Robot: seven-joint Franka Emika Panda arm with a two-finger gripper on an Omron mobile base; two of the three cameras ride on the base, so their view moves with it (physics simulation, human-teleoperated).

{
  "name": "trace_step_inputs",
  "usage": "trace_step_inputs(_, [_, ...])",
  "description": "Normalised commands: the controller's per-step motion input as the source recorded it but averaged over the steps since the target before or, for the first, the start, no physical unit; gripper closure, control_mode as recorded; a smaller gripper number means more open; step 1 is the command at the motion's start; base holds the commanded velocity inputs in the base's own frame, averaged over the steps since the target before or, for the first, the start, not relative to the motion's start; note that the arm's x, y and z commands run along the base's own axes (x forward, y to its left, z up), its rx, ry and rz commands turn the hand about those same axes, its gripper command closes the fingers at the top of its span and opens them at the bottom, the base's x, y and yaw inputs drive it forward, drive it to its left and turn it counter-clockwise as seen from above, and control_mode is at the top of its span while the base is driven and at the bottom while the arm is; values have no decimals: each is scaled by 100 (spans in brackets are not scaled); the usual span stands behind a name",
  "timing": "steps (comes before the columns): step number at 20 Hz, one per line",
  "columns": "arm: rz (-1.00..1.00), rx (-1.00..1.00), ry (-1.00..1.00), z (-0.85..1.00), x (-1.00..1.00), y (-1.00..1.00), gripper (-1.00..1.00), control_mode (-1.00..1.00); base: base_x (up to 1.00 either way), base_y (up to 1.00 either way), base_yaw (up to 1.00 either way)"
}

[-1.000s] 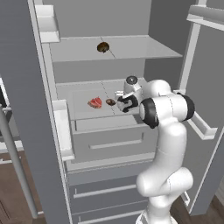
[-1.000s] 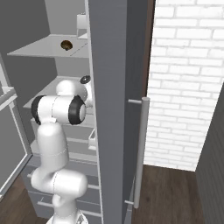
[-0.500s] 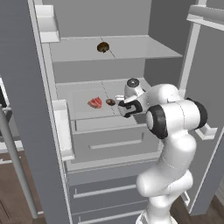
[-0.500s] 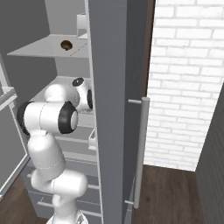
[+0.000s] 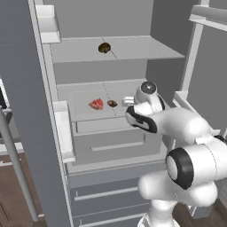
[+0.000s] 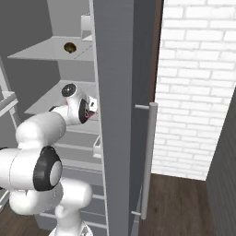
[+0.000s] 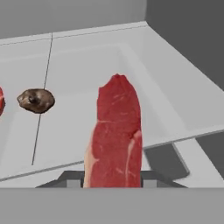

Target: Place one mushroom and one steak in each tupperware on the nearby counter, to pack two identical lunches.

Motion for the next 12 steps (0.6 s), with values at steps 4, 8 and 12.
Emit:
trace_step_inputs(4, [6, 0, -3, 74, -100, 0, 100, -100, 0, 0, 0])
trace_step_inputs(8, [6, 0, 0, 47, -100, 2, 100, -100, 0, 0, 0])
trace_step_inputs(12, [4, 0, 0, 8, -50, 8, 100, 100, -50, 16, 5])
